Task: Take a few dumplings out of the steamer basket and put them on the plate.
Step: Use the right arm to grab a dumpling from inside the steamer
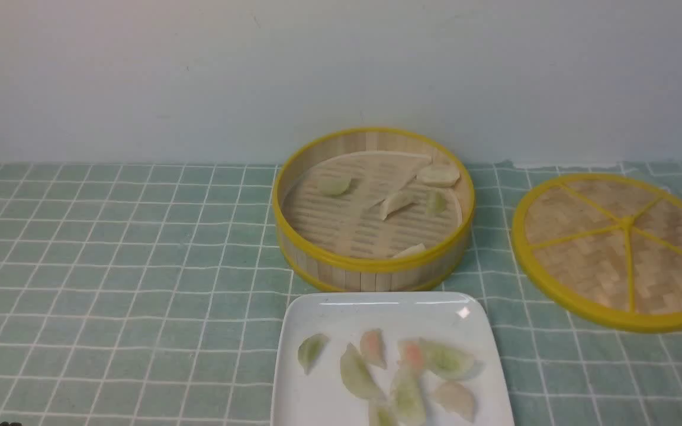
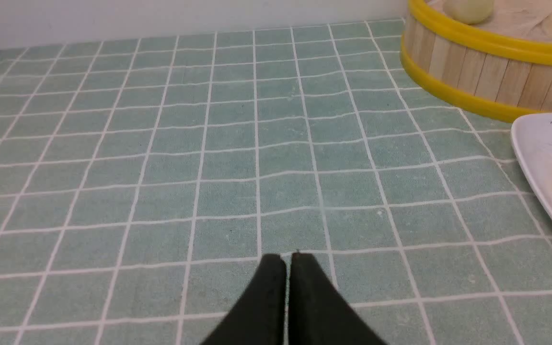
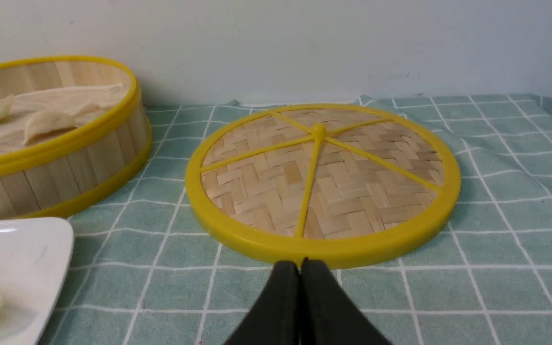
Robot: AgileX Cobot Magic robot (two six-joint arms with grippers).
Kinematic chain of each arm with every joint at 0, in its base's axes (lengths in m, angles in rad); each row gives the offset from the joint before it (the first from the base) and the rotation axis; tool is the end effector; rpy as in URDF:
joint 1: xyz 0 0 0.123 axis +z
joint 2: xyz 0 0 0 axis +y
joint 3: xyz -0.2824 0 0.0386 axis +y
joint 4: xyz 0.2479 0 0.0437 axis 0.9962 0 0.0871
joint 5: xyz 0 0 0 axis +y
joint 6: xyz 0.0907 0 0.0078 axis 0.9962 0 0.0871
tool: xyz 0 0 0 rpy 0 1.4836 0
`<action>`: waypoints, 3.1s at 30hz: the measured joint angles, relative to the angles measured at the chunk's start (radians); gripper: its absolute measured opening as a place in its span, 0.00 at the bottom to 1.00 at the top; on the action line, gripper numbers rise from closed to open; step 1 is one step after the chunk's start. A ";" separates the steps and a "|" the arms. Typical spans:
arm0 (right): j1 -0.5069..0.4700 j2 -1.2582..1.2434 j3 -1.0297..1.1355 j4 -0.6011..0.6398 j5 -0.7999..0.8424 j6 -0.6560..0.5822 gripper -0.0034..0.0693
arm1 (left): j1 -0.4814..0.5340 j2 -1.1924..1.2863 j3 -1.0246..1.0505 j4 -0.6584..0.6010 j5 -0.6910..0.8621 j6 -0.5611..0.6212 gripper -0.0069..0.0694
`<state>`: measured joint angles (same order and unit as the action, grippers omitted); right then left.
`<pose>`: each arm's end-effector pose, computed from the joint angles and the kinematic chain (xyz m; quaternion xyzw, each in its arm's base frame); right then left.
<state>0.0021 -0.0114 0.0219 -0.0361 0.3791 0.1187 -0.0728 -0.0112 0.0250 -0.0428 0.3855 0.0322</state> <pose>0.0524 -0.0011 0.1723 0.0374 0.8046 0.0205 0.5923 0.0520 -0.0053 0.1707 0.0311 0.8077 -0.0301 0.5880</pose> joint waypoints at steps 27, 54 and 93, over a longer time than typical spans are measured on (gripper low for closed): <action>0.000 0.000 0.007 0.279 -0.246 0.082 0.03 | 0.000 0.000 0.000 0.000 0.000 0.000 0.08; 0.000 0.956 -1.061 0.371 0.618 -0.204 0.03 | 0.000 0.000 0.000 0.000 0.000 0.000 0.08; 0.495 2.218 -1.993 0.123 0.867 -0.108 0.71 | 0.000 0.000 0.000 0.000 0.000 0.000 0.08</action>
<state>0.4970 2.2069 -1.9707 0.0871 1.2458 0.0111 -0.0728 -0.0112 0.0250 -0.0428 0.3855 0.0322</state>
